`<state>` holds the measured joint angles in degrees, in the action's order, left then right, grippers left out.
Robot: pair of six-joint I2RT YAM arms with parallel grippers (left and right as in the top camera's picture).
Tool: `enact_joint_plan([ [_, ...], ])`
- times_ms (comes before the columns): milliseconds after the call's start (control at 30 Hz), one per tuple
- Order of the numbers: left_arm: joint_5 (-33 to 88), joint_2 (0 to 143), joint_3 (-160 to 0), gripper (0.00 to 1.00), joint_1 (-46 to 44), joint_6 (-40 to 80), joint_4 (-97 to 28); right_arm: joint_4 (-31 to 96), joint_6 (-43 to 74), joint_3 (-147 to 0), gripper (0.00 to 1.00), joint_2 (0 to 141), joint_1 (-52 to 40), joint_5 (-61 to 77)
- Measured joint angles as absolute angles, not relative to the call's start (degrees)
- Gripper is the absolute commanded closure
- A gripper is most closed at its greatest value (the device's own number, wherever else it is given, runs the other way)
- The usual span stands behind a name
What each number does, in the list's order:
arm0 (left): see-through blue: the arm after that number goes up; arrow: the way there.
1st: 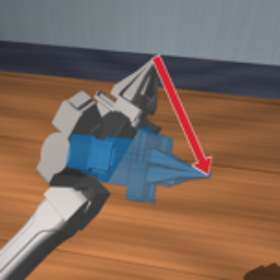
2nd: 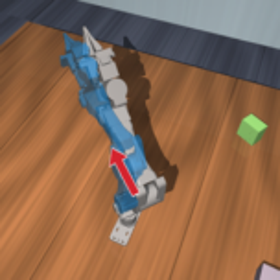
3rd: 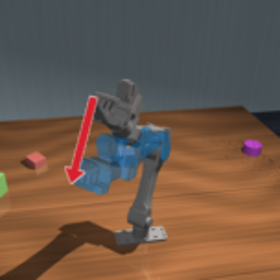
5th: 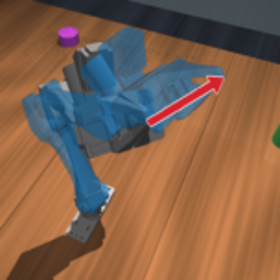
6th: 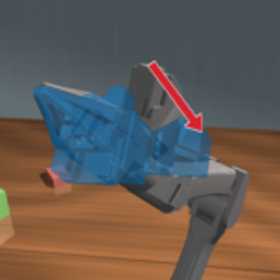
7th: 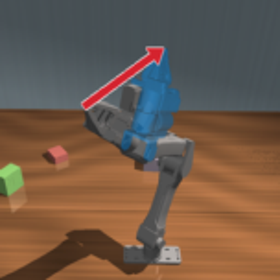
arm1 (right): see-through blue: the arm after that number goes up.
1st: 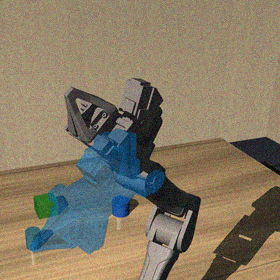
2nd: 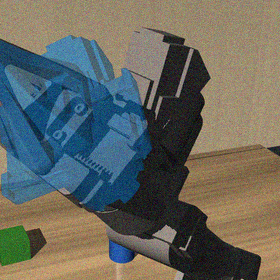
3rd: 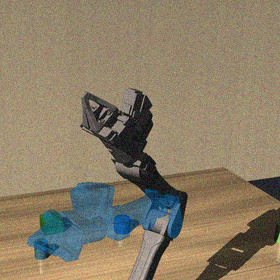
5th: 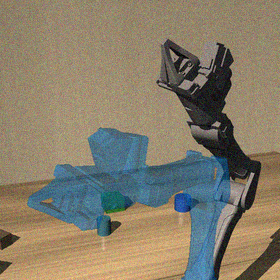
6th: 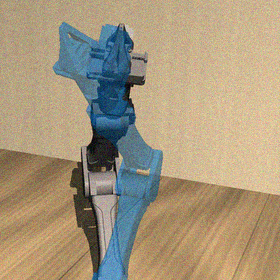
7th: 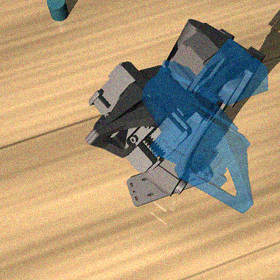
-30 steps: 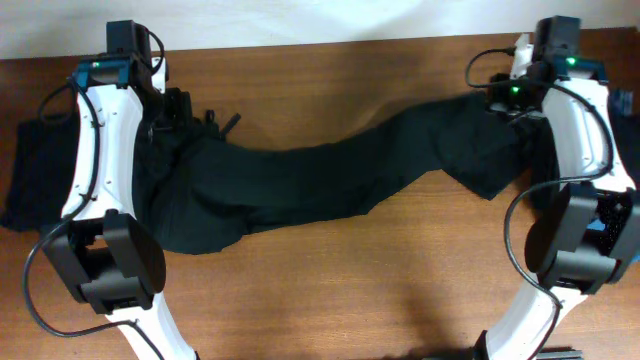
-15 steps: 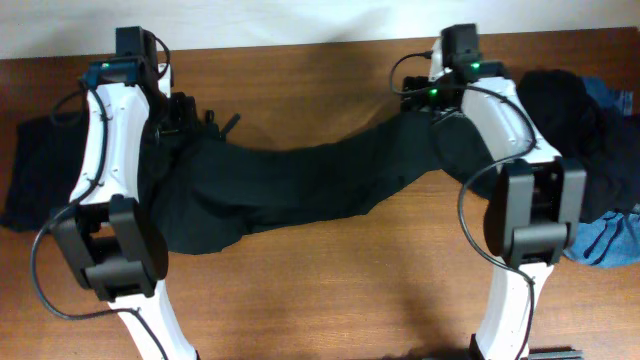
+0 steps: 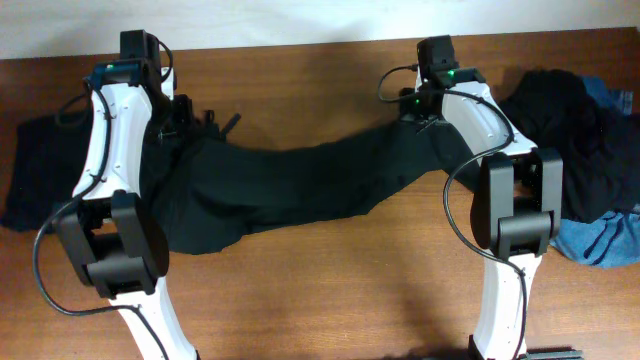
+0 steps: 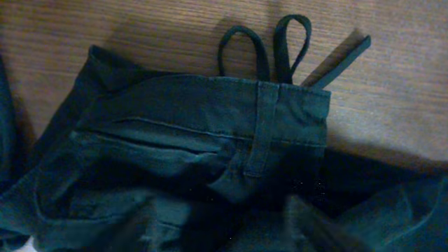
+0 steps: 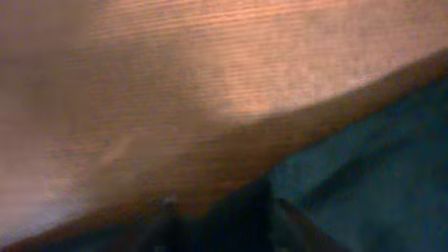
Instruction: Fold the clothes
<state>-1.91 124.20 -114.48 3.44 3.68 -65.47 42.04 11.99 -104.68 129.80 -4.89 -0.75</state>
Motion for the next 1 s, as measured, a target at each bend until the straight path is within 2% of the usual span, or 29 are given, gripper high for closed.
enact_joint_plan([
  [67,-1.87,124.25,-114.48,0.79,3.46,4.01,-65.47,42.65,11.97,-104.68,0.96,129.82,-4.89,-1.28],
  [167,-1.78,124.25,-114.48,0.97,3.46,4.12,-65.49,43.44,12.21,-104.68,0.96,129.82,-4.89,-2.17],
  [200,-1.72,124.25,-114.48,1.00,3.51,4.08,-65.54,43.72,12.21,-104.68,0.96,129.82,-4.89,-2.44],
  [467,-1.72,124.31,-115.09,1.00,4.05,3.95,-69.58,51.66,11.77,-110.54,0.96,129.80,-4.93,-5.34],
  [500,-1.74,124.31,-115.48,0.98,4.10,3.95,-70.08,52.90,11.68,-112.07,0.96,129.80,-4.93,-5.65],
  [533,-1.72,124.31,-116.14,0.89,4.10,3.97,-70.74,54.06,11.55,-113.49,0.96,129.80,-4.93,-5.93],
  [567,-1.72,124.33,-117.01,0.67,4.12,4.14,-71.35,55.27,11.46,-115.00,0.96,129.69,-4.93,-6.22],
  [667,-1.72,124.33,-118.54,0.57,4.16,4.08,-71.90,56.53,11.33,-117.40,0.96,128.84,-4.93,-6.61],
  [733,-1.72,124.33,-118.76,0.35,4.36,3.73,-72.49,56.73,11.35,-117.78,0.96,128.18,-4.93,-6.68],
  [767,-1.74,124.33,-118.76,0.32,4.56,3.84,-72.69,56.88,11.33,-117.93,0.96,127.96,-4.93,-6.68],
  [1000,-1.52,124.73,-118.76,0.32,8.08,4.12,-70.13,57.39,11.33,-117.97,0.96,127.79,-4.93,-6.70],
])
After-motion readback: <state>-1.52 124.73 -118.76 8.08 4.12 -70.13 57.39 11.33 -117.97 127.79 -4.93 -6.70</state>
